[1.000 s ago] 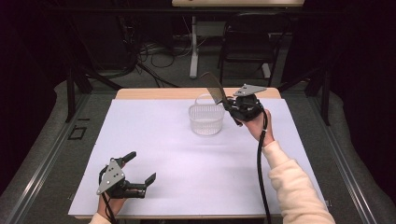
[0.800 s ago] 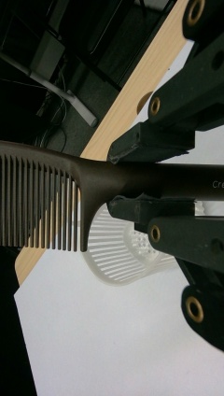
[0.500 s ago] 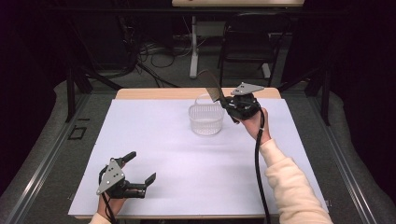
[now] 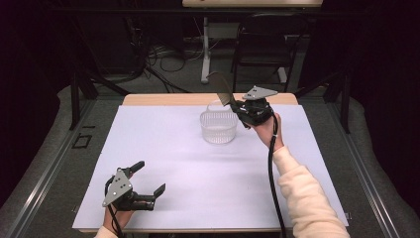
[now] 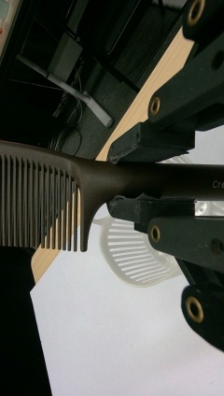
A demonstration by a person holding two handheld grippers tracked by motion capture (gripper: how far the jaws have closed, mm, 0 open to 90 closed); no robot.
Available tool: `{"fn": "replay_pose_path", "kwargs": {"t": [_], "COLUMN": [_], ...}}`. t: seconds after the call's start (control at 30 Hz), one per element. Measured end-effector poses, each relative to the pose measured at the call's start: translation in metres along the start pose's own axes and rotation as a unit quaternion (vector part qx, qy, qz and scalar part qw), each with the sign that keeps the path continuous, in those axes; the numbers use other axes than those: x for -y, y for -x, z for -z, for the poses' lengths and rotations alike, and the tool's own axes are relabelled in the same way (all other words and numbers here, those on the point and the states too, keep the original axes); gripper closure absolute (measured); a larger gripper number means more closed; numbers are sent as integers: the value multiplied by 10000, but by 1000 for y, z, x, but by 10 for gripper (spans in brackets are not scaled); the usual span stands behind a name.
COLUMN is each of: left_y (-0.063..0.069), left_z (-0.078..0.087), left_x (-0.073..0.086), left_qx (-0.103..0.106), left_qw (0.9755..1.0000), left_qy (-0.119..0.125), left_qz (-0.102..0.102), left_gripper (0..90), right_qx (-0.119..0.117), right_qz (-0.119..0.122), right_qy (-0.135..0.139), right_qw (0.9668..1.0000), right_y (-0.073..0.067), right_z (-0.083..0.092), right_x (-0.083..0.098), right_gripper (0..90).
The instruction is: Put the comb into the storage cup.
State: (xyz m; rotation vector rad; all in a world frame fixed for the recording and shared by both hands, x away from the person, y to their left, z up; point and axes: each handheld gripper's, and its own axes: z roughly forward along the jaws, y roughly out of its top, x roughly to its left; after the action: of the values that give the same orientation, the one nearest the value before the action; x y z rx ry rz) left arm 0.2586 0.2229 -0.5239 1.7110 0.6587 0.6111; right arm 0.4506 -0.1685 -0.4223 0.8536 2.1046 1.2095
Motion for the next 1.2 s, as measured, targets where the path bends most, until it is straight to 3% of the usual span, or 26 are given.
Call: {"fn": "replay_pose_path", "kwargs": {"t": [0.37,1.2], "left_y": [0,0], "left_z": [0,0], "left_x": [0,0], "left_qx": [6,13], "left_qw": [10000,10000], "left_qy": [-13,16], "left_qz": [-6,16], "left_gripper": [1,1], "right_qx": [32,-5], "right_qz": [47,112], "right_qy": [-3,306], "right_qw": [10000,9995], "right_y": [-1,-6], "right_z": [-5,-14], "right_x": [-4,-17], "right_gripper": [726,726]}}
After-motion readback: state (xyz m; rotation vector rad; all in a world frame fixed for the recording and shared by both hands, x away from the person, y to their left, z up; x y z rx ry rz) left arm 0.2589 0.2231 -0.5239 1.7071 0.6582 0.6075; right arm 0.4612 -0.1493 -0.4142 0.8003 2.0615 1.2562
